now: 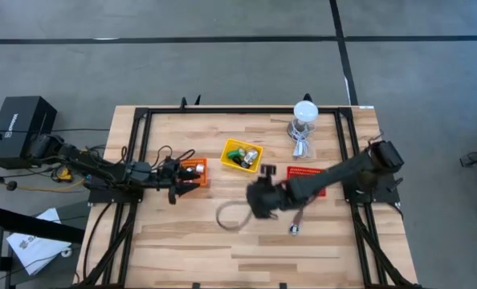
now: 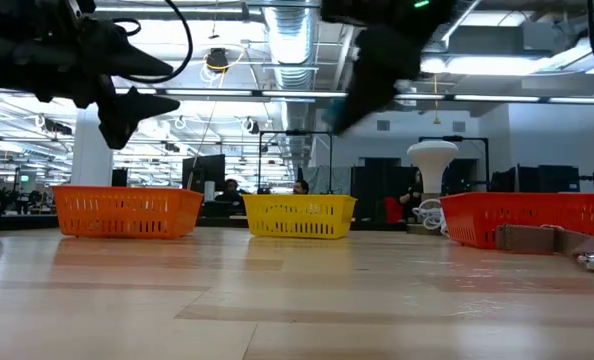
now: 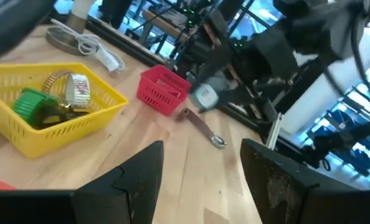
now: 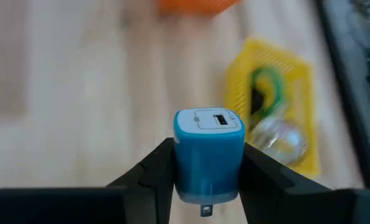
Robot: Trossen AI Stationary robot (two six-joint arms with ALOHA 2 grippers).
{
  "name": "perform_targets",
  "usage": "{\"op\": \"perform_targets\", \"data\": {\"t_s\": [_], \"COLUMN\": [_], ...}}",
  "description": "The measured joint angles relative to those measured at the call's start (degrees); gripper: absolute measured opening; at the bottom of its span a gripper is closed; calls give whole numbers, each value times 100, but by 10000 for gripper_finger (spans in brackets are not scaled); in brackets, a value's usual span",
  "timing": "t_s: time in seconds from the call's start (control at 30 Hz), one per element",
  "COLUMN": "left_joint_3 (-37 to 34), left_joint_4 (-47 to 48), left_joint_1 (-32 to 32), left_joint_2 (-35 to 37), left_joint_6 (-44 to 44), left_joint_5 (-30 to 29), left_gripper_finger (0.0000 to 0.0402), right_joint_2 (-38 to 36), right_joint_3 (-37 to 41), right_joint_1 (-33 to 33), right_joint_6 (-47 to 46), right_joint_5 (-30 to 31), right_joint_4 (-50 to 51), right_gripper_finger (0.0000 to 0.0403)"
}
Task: Pick & Place Office items
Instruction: Put the blue charging adapter into the orange bin
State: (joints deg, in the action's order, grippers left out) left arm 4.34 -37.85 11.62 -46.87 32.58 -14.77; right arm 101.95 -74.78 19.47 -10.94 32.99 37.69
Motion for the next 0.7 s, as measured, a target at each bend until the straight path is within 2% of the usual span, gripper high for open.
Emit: {"op": "perform_targets", "data": {"t_s": [0.17, 0.33, 0.53, 0.7], "left_joint_3": [4, 178, 876, 1592], "left_joint_4": [-74, -229, -261, -261], "left_joint_1": [0, -2, -159, -307], "left_joint_2": [-82, -564, -1540, -2442], "left_joint_6": [90, 94, 94, 407], "left_joint_5": [-647, -1321, -1434, -1430], "left_gripper_finger": [209, 209, 209, 209], "right_joint_2": [95, 359, 526, 525], "right_joint_3": [-7, -4, -2, -2], "right_joint_1": [-685, -1023, -1098, -1102], "right_joint_6": [153, 687, 1082, 1100], "right_joint_5": [153, 148, 166, 575], "right_joint_4": [-1224, -1850, -2063, -2055], "right_gripper_finger": [137, 146, 126, 149]}}
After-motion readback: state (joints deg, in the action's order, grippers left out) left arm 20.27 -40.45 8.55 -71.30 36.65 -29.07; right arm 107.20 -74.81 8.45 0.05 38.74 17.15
